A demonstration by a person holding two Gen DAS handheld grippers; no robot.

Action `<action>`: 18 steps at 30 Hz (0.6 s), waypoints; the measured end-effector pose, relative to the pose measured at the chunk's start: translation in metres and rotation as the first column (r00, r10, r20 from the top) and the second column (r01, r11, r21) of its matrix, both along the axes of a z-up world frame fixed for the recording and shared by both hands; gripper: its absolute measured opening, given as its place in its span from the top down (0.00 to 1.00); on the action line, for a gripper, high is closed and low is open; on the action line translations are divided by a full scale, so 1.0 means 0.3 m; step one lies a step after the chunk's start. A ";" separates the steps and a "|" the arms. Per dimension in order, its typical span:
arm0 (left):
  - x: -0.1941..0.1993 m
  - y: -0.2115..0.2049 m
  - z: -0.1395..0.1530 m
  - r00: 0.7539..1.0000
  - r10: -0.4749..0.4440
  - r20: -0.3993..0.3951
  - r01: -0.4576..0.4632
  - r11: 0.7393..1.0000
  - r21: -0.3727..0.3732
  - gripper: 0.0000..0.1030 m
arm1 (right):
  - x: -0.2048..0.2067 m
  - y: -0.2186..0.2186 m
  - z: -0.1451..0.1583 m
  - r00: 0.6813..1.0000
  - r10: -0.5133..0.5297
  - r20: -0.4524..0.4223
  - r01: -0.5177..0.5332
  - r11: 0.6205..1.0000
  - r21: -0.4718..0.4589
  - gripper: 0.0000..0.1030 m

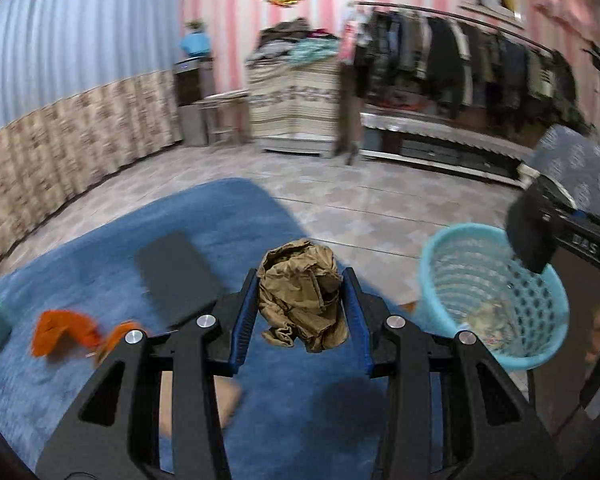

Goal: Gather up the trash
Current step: 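Carry the black cup and brown paper over the light-blue basket, then open both tools to drop the cup and paper into the basket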

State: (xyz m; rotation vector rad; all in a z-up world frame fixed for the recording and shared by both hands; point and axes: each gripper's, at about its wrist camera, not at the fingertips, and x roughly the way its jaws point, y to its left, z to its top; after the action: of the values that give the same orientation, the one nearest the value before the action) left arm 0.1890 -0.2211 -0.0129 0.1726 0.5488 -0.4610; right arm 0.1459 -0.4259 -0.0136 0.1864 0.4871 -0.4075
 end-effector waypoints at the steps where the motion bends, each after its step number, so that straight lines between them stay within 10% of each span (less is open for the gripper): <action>1: -0.006 -0.025 -0.007 1.000 -0.021 -0.003 0.021 1.000 -0.002 0.61 | -0.005 -0.020 -0.006 1.000 -0.006 -0.001 0.006 1.000 0.004 0.45; 18: 0.021 -0.409 -0.096 0.974 -0.218 -0.053 0.218 0.976 -0.008 0.60 | -0.114 -0.264 -0.149 0.986 -0.166 -0.026 0.168 0.979 0.114 0.45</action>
State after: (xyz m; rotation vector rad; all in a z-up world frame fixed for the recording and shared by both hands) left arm 0.1954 -0.3437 -0.0419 0.2197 0.5846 -0.6816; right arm 0.1117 -0.5052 -0.0582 0.3384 0.5132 -0.5458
